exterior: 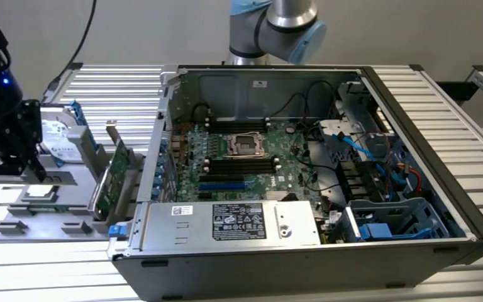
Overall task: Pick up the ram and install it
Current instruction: 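Pick up the ram and move it above insertion slot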
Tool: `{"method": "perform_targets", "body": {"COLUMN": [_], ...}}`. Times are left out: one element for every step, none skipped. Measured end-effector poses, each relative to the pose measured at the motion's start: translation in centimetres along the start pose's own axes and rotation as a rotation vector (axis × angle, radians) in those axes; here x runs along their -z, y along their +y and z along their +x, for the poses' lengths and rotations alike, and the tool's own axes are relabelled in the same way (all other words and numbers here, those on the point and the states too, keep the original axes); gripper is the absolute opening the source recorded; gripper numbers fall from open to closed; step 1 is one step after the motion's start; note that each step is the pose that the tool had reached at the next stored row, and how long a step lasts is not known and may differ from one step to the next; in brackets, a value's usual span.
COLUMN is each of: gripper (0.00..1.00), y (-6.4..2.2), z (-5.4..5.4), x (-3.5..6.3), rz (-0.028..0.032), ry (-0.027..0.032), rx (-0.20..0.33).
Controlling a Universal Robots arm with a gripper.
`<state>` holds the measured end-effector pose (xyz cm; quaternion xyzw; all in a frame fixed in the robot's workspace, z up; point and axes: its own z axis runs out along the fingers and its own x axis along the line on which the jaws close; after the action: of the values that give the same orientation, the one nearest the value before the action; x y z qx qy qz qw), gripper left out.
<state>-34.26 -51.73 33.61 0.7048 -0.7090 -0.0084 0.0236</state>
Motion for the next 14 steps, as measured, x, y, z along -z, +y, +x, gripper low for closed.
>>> {"method": "perform_targets", "body": {"gripper": [0.14, 0.14, 0.14, 0.14, 0.14, 0.14, 0.14, 0.14, 0.14, 0.14, 0.14, 0.14, 0.14, 0.14], "y": [-0.23, -0.49, -0.75, -1.03, -1.3, -1.59, -1.92, -2.25, -2.59, -2.91, -3.23, -3.54, -3.88, -4.2], "z": [0.0, 0.0, 0.0, 0.0, 0.0, 0.0, 0.0, 0.0, 0.0, 0.0, 0.0, -0.1, -0.1, -0.1], "x": [0.46, 0.92, 1.38, 1.84, 2.31, 2.76, 3.1, 3.28, 3.42, 3.55, 3.66, 3.76, 3.87, 3.98], "rz": [-0.0003, -0.0004, -0.0006, -0.0009, -0.001, -0.0011, -0.0011, -0.0011, -0.0012, -0.0012, -0.0012, -0.0012, -0.0012, -0.0011], "ry": [0.0001, 0.0001, 0.0, 0.0001, 0.0001, 0.0001, 0.0001, 0.0001, 0.0002, 0.0002, 0.0002, 0.0002, 0.0002, 0.0001], "rx": [0.001, 0.002, 0.002, 0.003, 0.003, 0.004, 0.004, 0.004, 0.004, 0.004, 0.004, 0.005, 0.005, 0.005]}}
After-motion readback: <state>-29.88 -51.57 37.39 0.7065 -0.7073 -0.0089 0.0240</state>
